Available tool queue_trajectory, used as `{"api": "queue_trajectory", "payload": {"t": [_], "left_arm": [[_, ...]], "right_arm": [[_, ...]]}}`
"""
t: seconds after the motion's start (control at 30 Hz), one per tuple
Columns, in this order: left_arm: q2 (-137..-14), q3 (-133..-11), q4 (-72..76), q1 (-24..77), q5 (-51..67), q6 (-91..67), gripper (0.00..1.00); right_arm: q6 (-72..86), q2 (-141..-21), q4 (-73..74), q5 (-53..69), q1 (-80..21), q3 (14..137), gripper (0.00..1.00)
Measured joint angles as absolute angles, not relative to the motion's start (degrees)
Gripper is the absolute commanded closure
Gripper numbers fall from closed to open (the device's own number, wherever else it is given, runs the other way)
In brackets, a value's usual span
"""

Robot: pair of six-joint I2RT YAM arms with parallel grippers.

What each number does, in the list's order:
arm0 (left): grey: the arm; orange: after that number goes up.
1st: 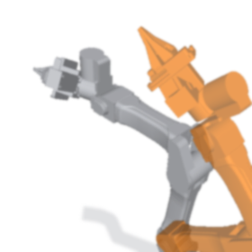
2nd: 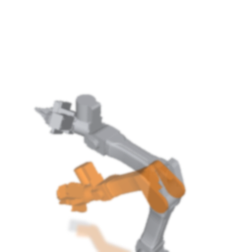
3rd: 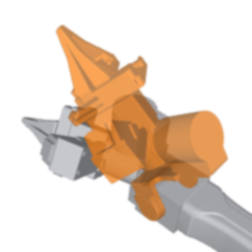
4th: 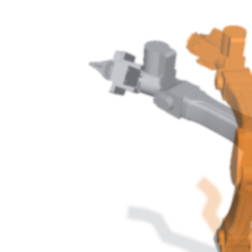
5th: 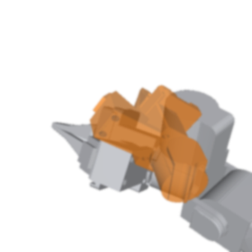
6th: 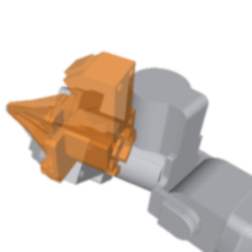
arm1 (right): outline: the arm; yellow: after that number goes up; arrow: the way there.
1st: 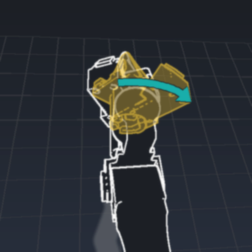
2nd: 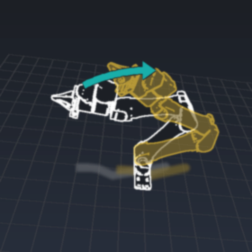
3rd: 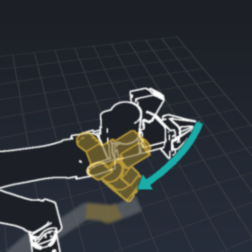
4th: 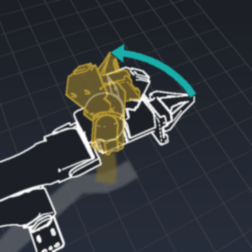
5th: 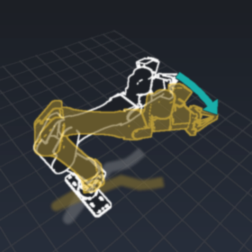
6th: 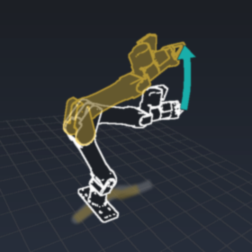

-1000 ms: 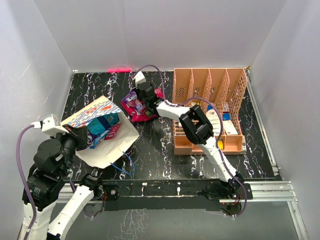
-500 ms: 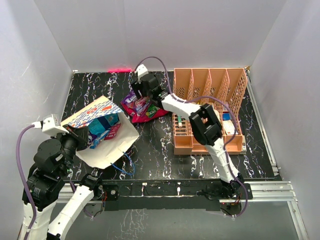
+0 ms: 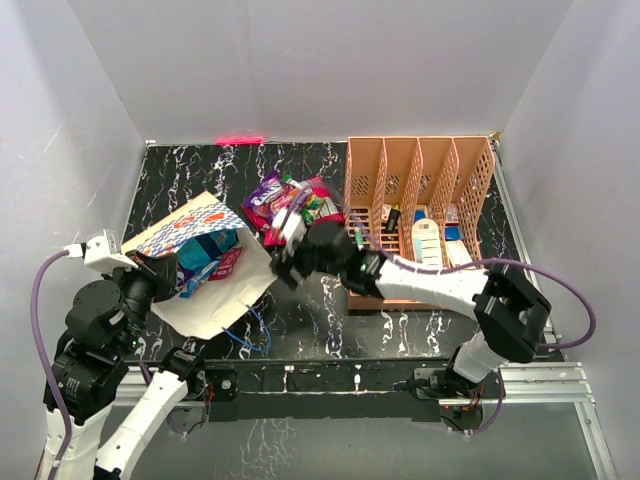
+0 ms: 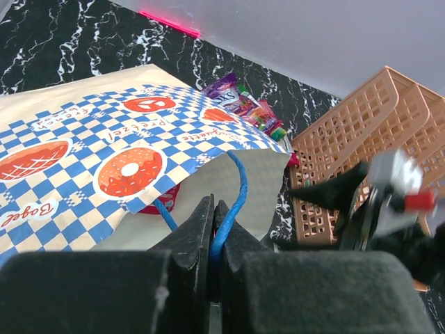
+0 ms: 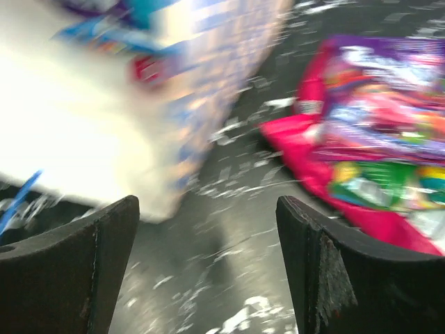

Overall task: Take the snacks out of the paper bag
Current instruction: Take out the snack from the paper bag.

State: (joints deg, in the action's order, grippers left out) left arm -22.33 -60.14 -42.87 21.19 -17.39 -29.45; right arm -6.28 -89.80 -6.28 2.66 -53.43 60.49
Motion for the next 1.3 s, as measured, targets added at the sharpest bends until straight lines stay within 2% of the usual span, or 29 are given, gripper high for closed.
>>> {"api": "queue_trajectory", "payload": {"t": [0.23,0.37,0.53,0.63,0.77,0.87,1.1,1.3], "left_arm": [[-21.15,-60.14,-41.65,21.19,-13.39,-26.50,1.00],[-20.29,-60.14,-41.06,21.19,-12.12,-25.30,1.00],[-20.10,-60.12,-40.12,21.19,-10.02,-24.27,1.00],[-20.08,-60.10,-39.55,21.19,-9.10,-23.81,1.00],[-20.08,-60.10,-39.46,21.19,-8.54,-23.57,1.00],[-20.08,-60.12,-39.48,21.19,-8.49,-23.57,1.00],[-20.21,-60.12,-39.46,21.19,-7.86,-23.59,1.00],[-20.32,-60.12,-39.38,21.19,-6.24,-23.92,1.00]], "right_arm": [[-17.21,-83.72,-6.55,6.55,-66.85,53.54,0.18],[-22.61,-79.46,-6.70,9.34,-67.94,54.68,0.20],[-28.23,-80.16,-11.11,15.20,-68.64,56.84,0.23],[-30.15,-85.60,-16.78,16.27,-69.60,58.96,0.24],[-30.85,-97.78,-26.57,13.89,-70.32,64.29,0.33],[-31.31,-108.09,-33.52,10.31,-70.32,69.67,0.35],[-36.53,-128.03,-45.21,0.12,-70.04,82.63,0.17],[-40.49,-138.08,-46.50,-3.70,-68.55,93.80,0.06]]}}
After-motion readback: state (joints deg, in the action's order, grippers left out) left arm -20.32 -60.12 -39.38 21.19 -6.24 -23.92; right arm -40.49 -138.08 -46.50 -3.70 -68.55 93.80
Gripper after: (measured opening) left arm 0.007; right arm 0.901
